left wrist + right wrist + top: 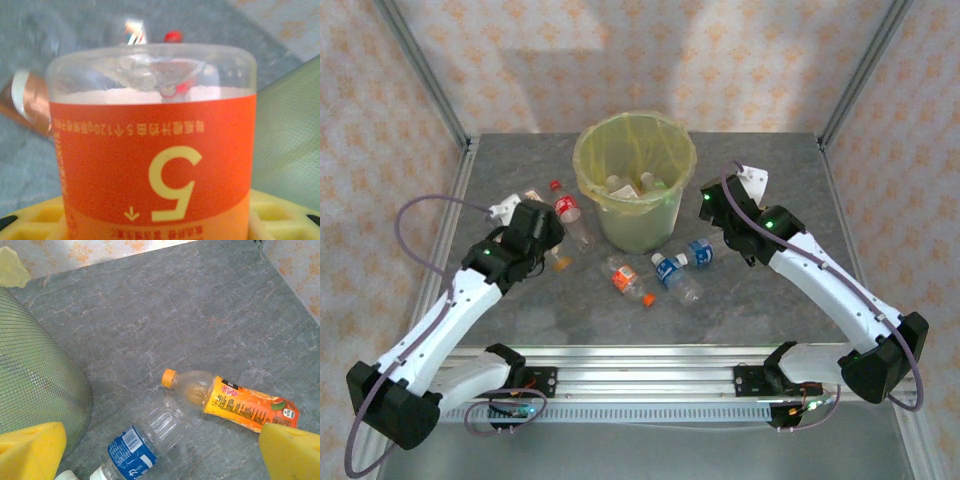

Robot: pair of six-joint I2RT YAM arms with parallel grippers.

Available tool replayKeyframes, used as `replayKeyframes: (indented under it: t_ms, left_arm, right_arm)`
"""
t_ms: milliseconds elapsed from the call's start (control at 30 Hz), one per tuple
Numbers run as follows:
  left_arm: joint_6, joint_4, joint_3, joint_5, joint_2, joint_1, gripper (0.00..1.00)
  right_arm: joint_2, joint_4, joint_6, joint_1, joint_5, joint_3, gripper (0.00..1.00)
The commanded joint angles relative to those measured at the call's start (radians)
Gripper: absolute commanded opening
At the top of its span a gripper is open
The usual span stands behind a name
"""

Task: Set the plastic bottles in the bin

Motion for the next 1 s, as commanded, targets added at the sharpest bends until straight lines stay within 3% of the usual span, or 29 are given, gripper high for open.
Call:
replayKeyframes:
  t_ms: [0, 200, 433, 733, 967]
  left_arm:
    - [0.201, -0.002, 0.094, -0.046, 0.003, -0.010, 0.57]
    - [0.426, 0.095, 0.318, 0.065, 0.117, -0.010, 0.55]
    - [0.672, 0.065, 0.685, 0.142, 0.361, -0.010, 0.56]
    - [0.820, 0.022, 1.027, 0.245, 0.652, -0.010, 0.56]
    - [0.878, -0.116, 1.278, 0.328, 0.860, -0.010, 0.56]
  right_arm:
    - [-0.021, -0.005, 0.017, -0.003, 0.034, 0.006, 0.99]
    - [-0.033, -0.013, 0.025, -0.003, 0.029, 0.005, 0.99]
    - [-0.061, -0.015, 0.027, -0.002, 0.030, -0.001, 0.99]
    - [-0.062, -0.013, 0.035, -0.003, 0.021, -0.003, 0.99]
    - [-0.062, -0.019, 0.037, -0.003, 0.015, 0.001, 0.99]
